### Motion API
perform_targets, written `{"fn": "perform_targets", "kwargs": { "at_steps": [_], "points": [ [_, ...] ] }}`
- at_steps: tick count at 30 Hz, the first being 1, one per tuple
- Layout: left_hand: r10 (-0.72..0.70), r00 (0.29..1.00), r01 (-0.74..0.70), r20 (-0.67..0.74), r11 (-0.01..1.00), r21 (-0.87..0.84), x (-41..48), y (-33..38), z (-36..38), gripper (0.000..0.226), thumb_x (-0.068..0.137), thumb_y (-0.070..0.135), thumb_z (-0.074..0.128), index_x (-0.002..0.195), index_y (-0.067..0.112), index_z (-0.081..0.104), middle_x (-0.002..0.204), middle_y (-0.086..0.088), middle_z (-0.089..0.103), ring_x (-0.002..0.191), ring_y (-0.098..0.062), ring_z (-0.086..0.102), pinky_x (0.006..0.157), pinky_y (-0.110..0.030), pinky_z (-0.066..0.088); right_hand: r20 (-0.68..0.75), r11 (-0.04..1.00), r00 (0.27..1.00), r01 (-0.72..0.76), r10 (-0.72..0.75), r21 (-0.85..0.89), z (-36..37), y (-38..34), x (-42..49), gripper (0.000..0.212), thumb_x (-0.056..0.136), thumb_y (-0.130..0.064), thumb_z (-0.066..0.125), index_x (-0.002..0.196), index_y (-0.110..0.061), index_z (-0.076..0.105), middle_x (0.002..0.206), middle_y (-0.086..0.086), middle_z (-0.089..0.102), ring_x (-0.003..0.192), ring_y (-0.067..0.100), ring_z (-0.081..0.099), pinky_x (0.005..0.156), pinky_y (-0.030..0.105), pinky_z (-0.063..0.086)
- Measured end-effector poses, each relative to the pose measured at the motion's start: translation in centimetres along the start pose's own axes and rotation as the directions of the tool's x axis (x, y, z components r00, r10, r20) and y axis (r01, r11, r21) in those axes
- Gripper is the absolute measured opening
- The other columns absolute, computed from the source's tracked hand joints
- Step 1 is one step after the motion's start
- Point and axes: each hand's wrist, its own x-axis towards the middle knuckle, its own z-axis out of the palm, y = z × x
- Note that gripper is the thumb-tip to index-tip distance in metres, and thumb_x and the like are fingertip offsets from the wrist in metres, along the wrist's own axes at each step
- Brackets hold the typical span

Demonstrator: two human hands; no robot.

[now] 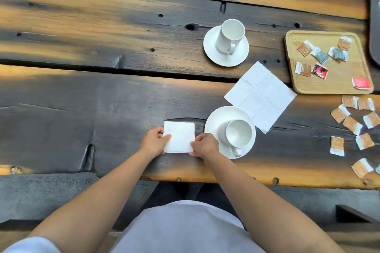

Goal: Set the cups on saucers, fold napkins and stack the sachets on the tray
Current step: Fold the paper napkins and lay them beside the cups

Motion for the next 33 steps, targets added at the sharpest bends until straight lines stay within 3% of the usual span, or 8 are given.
{"fn": "perform_targets", "kwargs": {
  "at_steps": [5, 9, 16, 21, 23, 27, 33],
  "points": [
    [0.013, 1.000, -0.012, -0.007, 0.992, 0.128, 0.3, 0.5, -0.2, 0.022, 0.090, 0.023, 0.063, 0.089, 0.001, 0.062, 0.083, -0.017, 0.070, 0.073, -0.029, 0.070, 0.059, -0.042, 0.061, -0.017, 0.999, 1.000, 0.010, -0.011, -0.040, 0.2, 0.1, -0.3, 0.021, 0.082, -0.003, 0.064, 0.069, -0.015, 0.053, 0.101, 0.012, 0.066, 0.060, 0.026, 0.072, 0.047, 0.026, 0.056],
    [0.034, 0.999, -0.039, 0.023, 0.959, 0.281, 0.6, 0.7, -0.8, 0.027, 0.089, 0.030, 0.063, 0.073, 0.013, 0.049, 0.069, -0.008, 0.067, 0.058, -0.025, 0.070, 0.062, -0.042, 0.061, -0.036, 0.993, 0.999, 0.022, -0.026, -0.117, 0.3, 0.1, -0.2, 0.020, 0.083, -0.006, 0.063, 0.067, -0.015, 0.054, 0.085, 0.008, 0.068, 0.059, 0.027, 0.072, 0.067, 0.039, 0.062],
    [0.042, 0.999, -0.051, 0.029, 0.864, 0.501, 0.9, 0.4, -1.1, 0.029, 0.083, 0.043, 0.062, 0.070, 0.020, 0.050, 0.079, -0.004, 0.068, 0.078, -0.025, 0.065, 0.074, -0.037, 0.056, -0.066, 0.962, 0.994, 0.070, -0.090, -0.266, 0.4, 0.3, -0.3, 0.017, 0.079, -0.007, 0.061, 0.066, -0.017, 0.058, 0.059, 0.001, 0.064, 0.056, 0.017, 0.068, 0.070, 0.037, 0.061],
    [0.050, 0.999, -0.036, -0.011, 0.833, 0.553, 0.9, 0.4, -0.7, 0.028, 0.083, 0.046, 0.060, 0.071, 0.023, 0.049, 0.085, -0.002, 0.065, 0.083, -0.024, 0.061, 0.072, -0.033, 0.052, -0.050, 0.929, 0.989, 0.115, -0.141, -0.353, 0.6, 0.3, -0.3, 0.009, 0.080, -0.013, 0.059, 0.082, -0.007, 0.065, 0.084, 0.012, 0.071, 0.078, 0.033, 0.071, 0.076, 0.041, 0.059],
    [0.051, 0.998, -0.026, -0.027, 0.815, 0.579, 0.7, 0.3, -0.8, 0.030, 0.083, 0.049, 0.059, 0.072, 0.024, 0.049, 0.086, -0.001, 0.065, 0.084, -0.025, 0.062, 0.071, -0.033, 0.051, -0.035, 0.909, 0.986, 0.137, -0.164, -0.393, 0.5, 0.5, -0.3, 0.014, 0.081, -0.017, 0.057, 0.084, -0.006, 0.064, 0.085, 0.012, 0.070, 0.077, 0.033, 0.070, 0.075, 0.039, 0.058],
    [0.040, 0.999, -0.020, -0.022, 0.811, 0.584, 0.6, 0.5, -1.0, 0.030, 0.082, 0.049, 0.060, 0.070, 0.023, 0.050, 0.082, 0.000, 0.065, 0.081, -0.024, 0.061, 0.068, -0.031, 0.049, -0.022, 0.829, 0.972, 0.188, -0.235, -0.526, 0.2, 0.8, -0.6, 0.022, 0.085, -0.024, 0.057, 0.068, -0.010, 0.054, 0.081, 0.010, 0.064, 0.074, 0.029, 0.057, 0.066, 0.029, 0.046],
    [0.092, 0.996, -0.076, -0.005, 0.853, 0.516, 0.6, 2.5, -0.6, 0.031, 0.089, 0.042, 0.053, 0.067, 0.021, 0.048, 0.080, -0.005, 0.065, 0.082, -0.029, 0.060, 0.069, -0.032, 0.048, 0.079, 0.831, 0.967, 0.249, -0.242, -0.498, -0.9, -0.7, -1.1, 0.031, 0.085, -0.029, 0.049, 0.080, -0.004, 0.068, 0.080, 0.016, 0.071, 0.081, 0.030, 0.068, 0.079, 0.035, 0.057]
  ]
}}
